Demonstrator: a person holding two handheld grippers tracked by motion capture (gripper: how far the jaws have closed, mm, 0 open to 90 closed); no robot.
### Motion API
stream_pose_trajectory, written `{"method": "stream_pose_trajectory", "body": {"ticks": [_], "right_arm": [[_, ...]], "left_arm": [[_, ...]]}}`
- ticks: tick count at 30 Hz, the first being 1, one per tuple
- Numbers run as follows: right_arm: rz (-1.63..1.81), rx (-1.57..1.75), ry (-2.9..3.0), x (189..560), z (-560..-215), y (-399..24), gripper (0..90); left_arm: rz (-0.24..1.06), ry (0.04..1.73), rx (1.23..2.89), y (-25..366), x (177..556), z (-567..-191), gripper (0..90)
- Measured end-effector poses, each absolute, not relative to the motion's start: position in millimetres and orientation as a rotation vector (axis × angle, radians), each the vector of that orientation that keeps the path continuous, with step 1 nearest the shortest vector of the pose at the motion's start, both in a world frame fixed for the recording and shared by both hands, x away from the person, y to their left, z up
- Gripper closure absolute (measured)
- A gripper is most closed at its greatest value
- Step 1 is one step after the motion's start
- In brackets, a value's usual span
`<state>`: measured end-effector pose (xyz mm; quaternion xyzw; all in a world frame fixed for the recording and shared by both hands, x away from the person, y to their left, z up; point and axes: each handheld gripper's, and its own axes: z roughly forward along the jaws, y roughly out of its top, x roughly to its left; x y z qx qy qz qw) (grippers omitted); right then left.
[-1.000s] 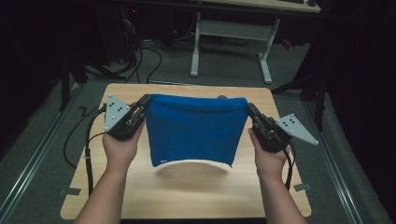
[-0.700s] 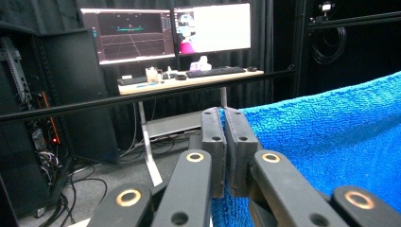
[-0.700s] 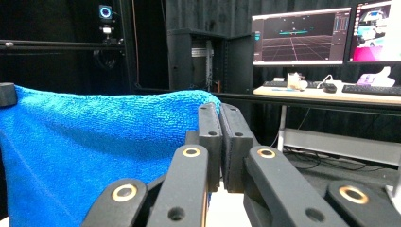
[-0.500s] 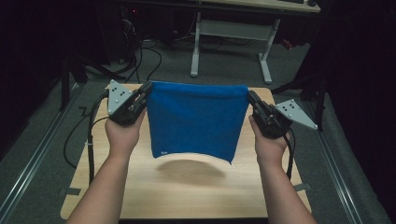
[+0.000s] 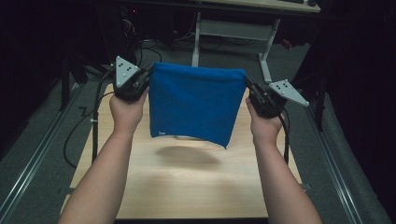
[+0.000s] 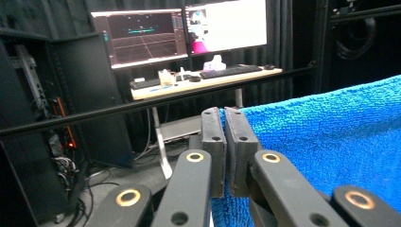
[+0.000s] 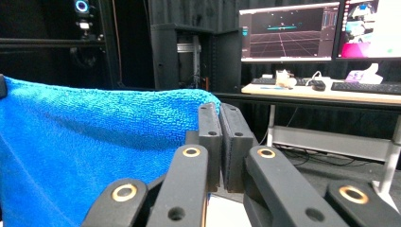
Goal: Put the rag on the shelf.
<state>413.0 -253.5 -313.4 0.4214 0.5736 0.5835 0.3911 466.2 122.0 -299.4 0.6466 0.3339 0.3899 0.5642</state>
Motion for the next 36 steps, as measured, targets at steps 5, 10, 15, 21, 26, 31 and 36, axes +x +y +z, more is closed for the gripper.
{"method": "stream_pose_trajectory", "body": {"ticks": [5, 10, 15, 21, 26, 31, 36], "right_arm": [[1.448, 1.084, 1.465, 437.5, -312.0, -253.2, 88.9], [1.414, 1.091, 1.475, 456.3, -313.0, -254.4, 88.9], [1.398, 1.153, 1.504, 479.8, -323.9, -261.2, 89.0], [1.360, 1.208, 1.580, 500.0, -345.8, -263.7, 89.0], [1.343, 1.250, 1.656, 508.5, -369.3, -264.5, 89.0], [1.285, 1.272, 1.704, 508.8, -393.3, -262.3, 89.0], [1.246, 1.295, 1.733, 505.0, -418.0, -261.9, 88.9]], "left_arm": [[0.918, 0.798, 1.535, 118.1, 493.5, -299.8, 88.1], [0.914, 0.811, 1.556, 112.9, 514.3, -305.3, 88.0], [0.870, 0.843, 1.652, 108.0, 537.0, -322.6, 88.1], [0.798, 0.904, 1.685, 108.5, 547.7, -355.6, 88.0], [0.735, 0.940, 1.730, 113.4, 548.2, -395.9, 88.0], [0.678, 0.957, 1.770, 114.9, 546.5, -418.0, 87.8], [0.631, 0.979, 1.827, 113.5, 543.1, -442.1, 87.7]]}}
